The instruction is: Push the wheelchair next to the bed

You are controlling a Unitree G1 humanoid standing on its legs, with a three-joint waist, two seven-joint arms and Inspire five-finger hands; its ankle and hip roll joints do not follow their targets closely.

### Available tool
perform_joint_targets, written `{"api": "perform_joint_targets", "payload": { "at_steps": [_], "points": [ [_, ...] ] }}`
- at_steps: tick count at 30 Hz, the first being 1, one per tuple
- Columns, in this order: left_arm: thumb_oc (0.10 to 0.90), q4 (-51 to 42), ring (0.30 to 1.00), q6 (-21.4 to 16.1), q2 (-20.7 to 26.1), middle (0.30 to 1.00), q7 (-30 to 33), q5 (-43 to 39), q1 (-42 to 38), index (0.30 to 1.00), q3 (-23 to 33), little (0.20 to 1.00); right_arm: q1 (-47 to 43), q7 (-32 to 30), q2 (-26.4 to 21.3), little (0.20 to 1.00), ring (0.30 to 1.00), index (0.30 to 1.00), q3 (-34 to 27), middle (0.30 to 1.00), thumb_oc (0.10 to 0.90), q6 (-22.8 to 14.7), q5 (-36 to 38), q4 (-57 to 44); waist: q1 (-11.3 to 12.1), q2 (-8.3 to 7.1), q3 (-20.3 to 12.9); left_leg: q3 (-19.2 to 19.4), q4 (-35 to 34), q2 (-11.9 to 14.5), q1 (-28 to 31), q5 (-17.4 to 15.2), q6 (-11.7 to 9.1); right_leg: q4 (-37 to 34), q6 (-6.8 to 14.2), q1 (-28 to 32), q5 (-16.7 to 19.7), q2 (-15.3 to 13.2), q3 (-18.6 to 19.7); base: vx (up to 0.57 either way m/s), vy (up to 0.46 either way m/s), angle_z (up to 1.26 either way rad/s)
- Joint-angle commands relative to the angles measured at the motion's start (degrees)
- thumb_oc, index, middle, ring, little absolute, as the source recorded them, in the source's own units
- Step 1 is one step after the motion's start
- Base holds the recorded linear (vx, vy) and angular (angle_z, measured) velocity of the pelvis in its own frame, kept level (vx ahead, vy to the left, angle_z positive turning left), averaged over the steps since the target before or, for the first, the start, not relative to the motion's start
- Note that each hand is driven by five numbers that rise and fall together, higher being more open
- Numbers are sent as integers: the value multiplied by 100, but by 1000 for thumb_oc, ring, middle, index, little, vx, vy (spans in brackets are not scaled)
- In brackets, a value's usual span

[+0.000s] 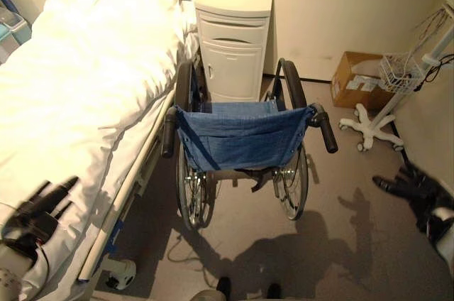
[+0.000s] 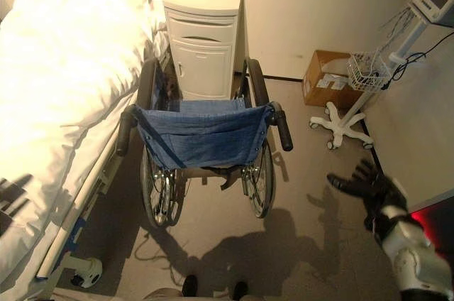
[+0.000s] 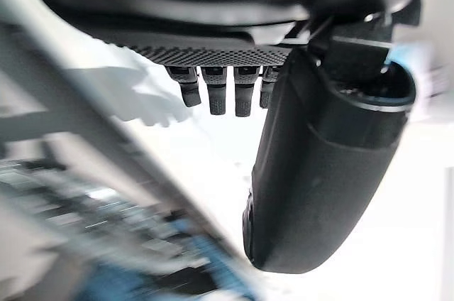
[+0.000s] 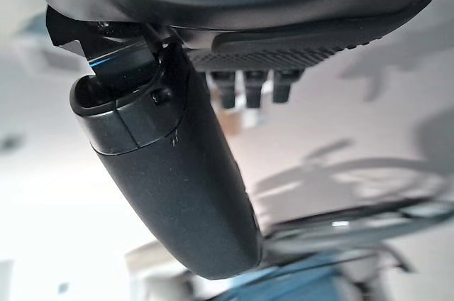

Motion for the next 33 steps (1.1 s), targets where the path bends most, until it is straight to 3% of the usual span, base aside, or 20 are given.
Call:
{"api": "perform_joint_targets", "payload": {
  "at_steps": [1, 4, 6, 7, 8, 10, 11, 13, 16, 18, 21, 24, 28, 33],
  "points": [
    [800, -316, 900, -38, 128, 900, -507, 201, -293, 900, -217, 900, -150, -236, -134, 900, 900, 900, 335, 900, 800, -639, 585, 664, -109, 145, -360, 92, 70, 180, -110, 81, -355, 133, 54, 26, 29, 42, -206, 11, -7, 3],
    [800, -397, 900, 303, -50, 900, -605, 306, -486, 900, -804, 900, -168, -307, 241, 900, 900, 900, 782, 900, 800, -569, 881, 1682, -81, 151, -414, 66, 71, 165, -128, 115, -358, 149, 57, 4, 83, 36, -221, 7, -4, 3],
    [800, -152, 900, 339, -211, 900, -658, 812, -745, 900, -1407, 900, -341, -103, 531, 900, 900, 900, 1081, 900, 800, -587, 916, 2699, -51, 174, -452, 60, 82, 153, -151, 131, -345, 164, 57, -22, 125, 34, -224, 0, 0, 0],
    [800, -135, 900, 383, -221, 900, -643, 814, -763, 900, -1445, 900, -351, -103, 549, 900, 900, 900, 1098, 900, 800, -562, 938, 2744, -47, 176, -454, 60, 83, 152, -153, 132, -344, 164, 57, -24, 128, 34, -224, 0, 0, 0],
    [800, 144, 900, 589, -370, 900, -522, 943, -902, 900, -1798, 900, -445, -54, 718, 900, 900, 900, 1306, 900, 800, -395, 853, 3185, -35, 191, -474, 46, 86, 139, -163, 141, -332, 157, 56, -30, 154, 33, -227, 0, 0, 0],
    [800, 873, 900, 484, -599, 900, -595, 1387, -1080, 900, -2168, 900, -518, 168, 924, 900, 900, 900, 1495, 900, 800, -485, 701, 3910, -32, 214, -504, 30, 86, 121, -162, 132, -308, 167, 49, -42, 153, 30, -222, 6, 0, -3],
    [800, 1602, 900, 221, -865, 900, -583, 1680, -1204, 900, -2407, 900, -579, 235, 1075, 900, 900, 900, 1628, 900, 800, -624, 636, 4397, -38, 227, -538, 27, 79, 109, -164, 120, -291, 157, 46, -50, 156, 31, -212, 13, 1, -5],
    [800, 2396, 900, 38, -1282, 900, -459, 2001, -1308, 900, -2514, 900, -637, 269, 1225, 900, 900, 900, 1692, 900, 800, -595, 232, 4808, -62, 237, -581, 25, 49, 94, -153, 106, -263, 145, 36, -59, 152, 38, -183, 7, 2, -2],
    [800, 3817, 900, -1081, -2057, 900, -199, 2278, -1365, 900, -2552, 900, -716, 472, 1496, 900, 900, 900, 1815, 900, 800, -805, -574, 5518, -135, 252, -647, 56, -32, 88, -99, 103, -234, 145, 12, -77, 156, 62, -98, 15, 24, -3],
    [800, 4522, 900, -1462, -2373, 900, -35, 2194, -1351, 900, -2459, 900, -721, 577, 1677, 900, 900, 900, 1992, 900, 800, -852, -995, 5637, -206, 254, -680, 84, -69, 84, -91, 96, -223, 164, -12, -114, 142, 80, -21, -6, 62, -3],
    [800, 5430, 900, -1666, -2726, 900, 222, 2747, -1323, 900, -2553, 900, -725, 674, 1960, 900, 900, 900, 2355, 900, 800, -819, -1619, 5824, -303, 253, -729, 146, -113, 77, -101, 81, -198, 206, -60, -176, 119, 106, 85, -19, 61, -2],
    [800, 5610, 900, -1539, -2860, 900, 424, 2941, -1328, 900, -2728, 900, -766, 663, 2024, 900, 900, 900, 2455, 900, 800, -873, -1632, 5813, -338, 259, -755, 161, -131, 72, -94, 54, -180, 223, -74, -192, 101, 115, 123, -15, 36, 3],
    [800, 5691, 900, -1474, -3046, 900, 523, 2795, -1268, 900, -2958, 900, -778, 729, 2041, 900, 900, 900, 2611, 900, 800, -1011, -2167, 5741, -381, 260, -789, 192, -131, 62, -102, 21, -158, 243, -91, -211, 87, 118, 142, -35, 22, -11],
    [800, 5668, 900, -1493, -3147, 900, 669, 2816, -1283, 900, -3161, 900, -807, 710, 2103, 900, 900, 900, 2843, 900, 800, -901, -2552, 5797, -329, 232, -802, 174, -131, 49, -113, 6, -154, 268, -102, -202, 66, 110, 72, -36, -6, -1]
  ]
}}
